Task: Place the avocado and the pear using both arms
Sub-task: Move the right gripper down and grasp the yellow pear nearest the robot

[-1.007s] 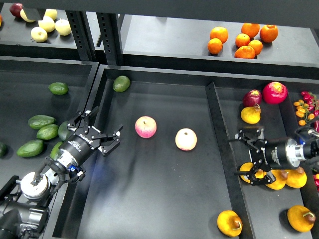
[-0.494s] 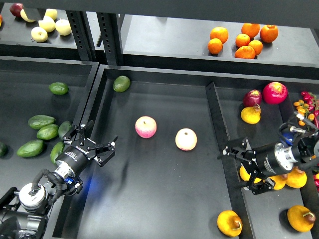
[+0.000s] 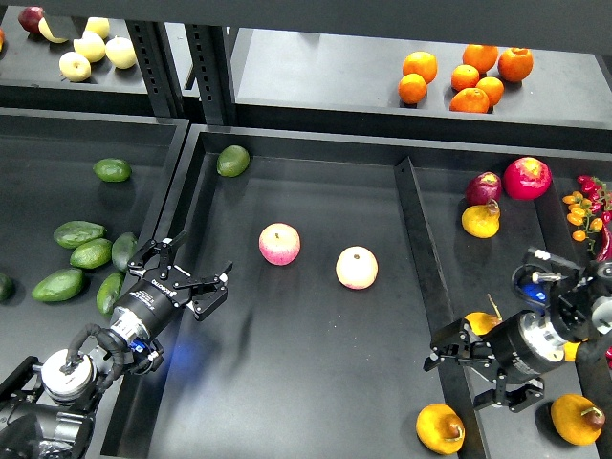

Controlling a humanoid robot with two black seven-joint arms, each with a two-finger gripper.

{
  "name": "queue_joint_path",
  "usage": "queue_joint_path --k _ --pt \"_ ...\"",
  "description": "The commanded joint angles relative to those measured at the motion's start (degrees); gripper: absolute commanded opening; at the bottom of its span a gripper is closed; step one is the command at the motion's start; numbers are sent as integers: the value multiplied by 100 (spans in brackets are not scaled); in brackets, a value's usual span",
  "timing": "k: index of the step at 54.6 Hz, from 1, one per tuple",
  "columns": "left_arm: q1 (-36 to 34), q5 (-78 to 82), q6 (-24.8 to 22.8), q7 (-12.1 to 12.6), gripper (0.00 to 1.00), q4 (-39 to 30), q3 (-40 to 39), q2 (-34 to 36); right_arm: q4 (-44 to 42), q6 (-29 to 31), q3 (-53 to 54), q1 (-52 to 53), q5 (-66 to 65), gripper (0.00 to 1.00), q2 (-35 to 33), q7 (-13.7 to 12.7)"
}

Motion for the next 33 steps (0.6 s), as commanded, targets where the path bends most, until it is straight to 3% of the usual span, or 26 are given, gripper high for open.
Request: queue_joint_path --k 1,33 --pt "1 0 0 0 99 -12 45 0 -4 0 -232 77 -23 100 147 -1" --pt "1 9 0 0 99 -82 107 0 -558 0 -1401 446 -137 99 824 -1"
